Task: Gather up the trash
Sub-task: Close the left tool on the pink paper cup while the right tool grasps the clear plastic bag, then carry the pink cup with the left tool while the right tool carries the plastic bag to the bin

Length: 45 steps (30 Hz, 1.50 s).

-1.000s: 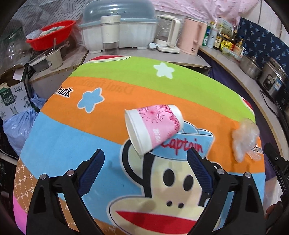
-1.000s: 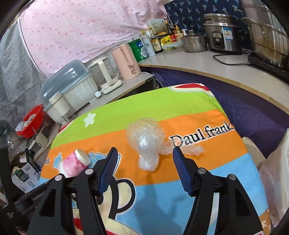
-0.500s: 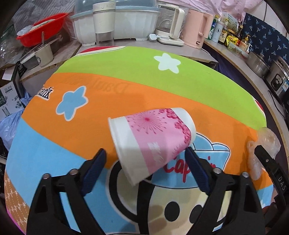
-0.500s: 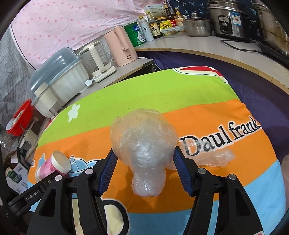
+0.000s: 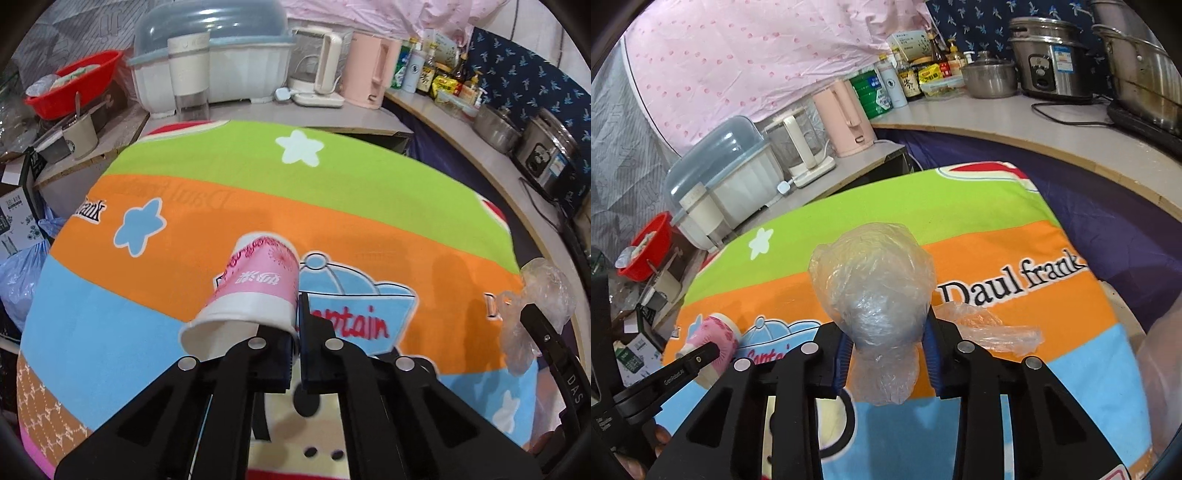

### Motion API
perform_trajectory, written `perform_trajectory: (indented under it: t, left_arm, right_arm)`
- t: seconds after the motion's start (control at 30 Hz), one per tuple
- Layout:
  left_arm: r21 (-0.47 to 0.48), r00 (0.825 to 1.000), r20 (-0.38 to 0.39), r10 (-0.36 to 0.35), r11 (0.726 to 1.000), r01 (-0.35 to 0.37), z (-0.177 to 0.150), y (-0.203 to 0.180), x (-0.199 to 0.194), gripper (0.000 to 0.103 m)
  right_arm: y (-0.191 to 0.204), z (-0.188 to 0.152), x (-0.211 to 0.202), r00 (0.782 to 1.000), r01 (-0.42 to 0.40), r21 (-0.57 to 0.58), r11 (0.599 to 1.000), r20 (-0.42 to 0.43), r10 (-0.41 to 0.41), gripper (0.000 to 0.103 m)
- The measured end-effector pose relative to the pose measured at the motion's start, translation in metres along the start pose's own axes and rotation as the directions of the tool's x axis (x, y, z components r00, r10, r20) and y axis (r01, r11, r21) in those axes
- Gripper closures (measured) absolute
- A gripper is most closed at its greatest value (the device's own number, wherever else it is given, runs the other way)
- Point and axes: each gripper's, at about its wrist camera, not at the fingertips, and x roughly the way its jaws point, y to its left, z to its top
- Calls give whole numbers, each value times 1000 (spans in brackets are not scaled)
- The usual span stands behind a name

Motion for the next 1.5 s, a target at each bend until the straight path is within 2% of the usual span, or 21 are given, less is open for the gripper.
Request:
perform_trajectory:
  t: [0.3,0.53,0.87,1.0,1.3,1.5]
  left_arm:
    - [83,992,77,-98,992,91,-23,-47,-76,101]
    - [192,976,97,-197,965,176,-56,-102,-128,101]
    - [341,948,80,-309,902,265,-107,-177,-176,101]
    - [403,936,61,-347,867,295,-130,-210,-189,101]
    - [497,917,12,-398,798,339,-168,-268,-204,101]
    - [535,914,-16,-405,769,350,-187,-295,-206,101]
  right_arm:
    - [-23,-10,-87,996,6,28,1000,85,-9,71]
    - [-59,-22,-154,987,41,69,997,153,-51,71]
    - [-130,-48,-238,962,115,177,977,224,-154,71]
    - [-159,-58,-263,950,146,225,963,240,-200,71]
    - [-212,-74,-299,924,198,318,927,254,-284,71]
    - [-235,-85,-311,915,215,357,909,251,-315,71]
